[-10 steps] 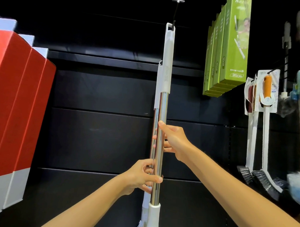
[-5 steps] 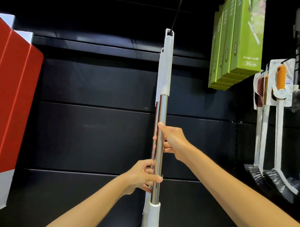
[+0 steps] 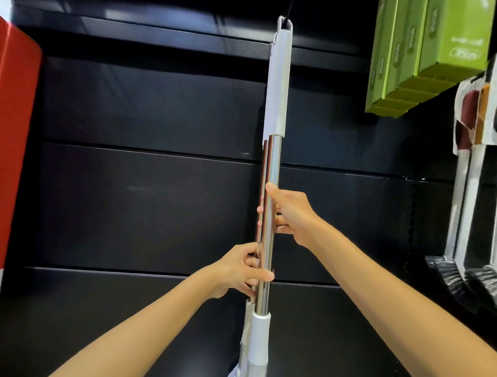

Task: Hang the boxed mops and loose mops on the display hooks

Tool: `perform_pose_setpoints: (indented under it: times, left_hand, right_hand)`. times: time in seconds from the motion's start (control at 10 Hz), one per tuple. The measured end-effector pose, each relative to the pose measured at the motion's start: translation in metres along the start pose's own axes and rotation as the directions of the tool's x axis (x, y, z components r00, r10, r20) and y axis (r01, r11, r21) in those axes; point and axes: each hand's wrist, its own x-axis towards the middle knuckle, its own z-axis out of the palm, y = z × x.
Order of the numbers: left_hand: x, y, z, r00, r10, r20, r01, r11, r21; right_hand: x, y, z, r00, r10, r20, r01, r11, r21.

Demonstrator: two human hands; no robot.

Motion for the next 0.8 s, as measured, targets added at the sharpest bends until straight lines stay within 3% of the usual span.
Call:
perform_pose_setpoints:
  times: [0.4, 0.6, 0.8]
  left_hand:
    - [-0.001, -0.001, 0.005, 0.998, -0.042, -0.039, 0.043, 0.999, 0.014]
    - [-0.008, 0.005, 0.014, 0.988, -0.104, -0.117, 0.114, 0.990, 0.077]
    - [-0.015, 0.015, 0.017, 0.944, -0.058, -0.325, 0.180, 0.916, 0.358]
  right_hand:
    - [0.003, 0.006, -0.001, 0.999, 0.000, 0.042, 0.001, 1.000, -0.023]
    - [-0.002, 0.010, -0.006, 0.999, -0.024, -0.044, 0.023, 0.999, -0.041]
    - [-0.016, 0.024, -0.013, 0.999, -0.028, -0.027, 0.021, 0.971, -0.240]
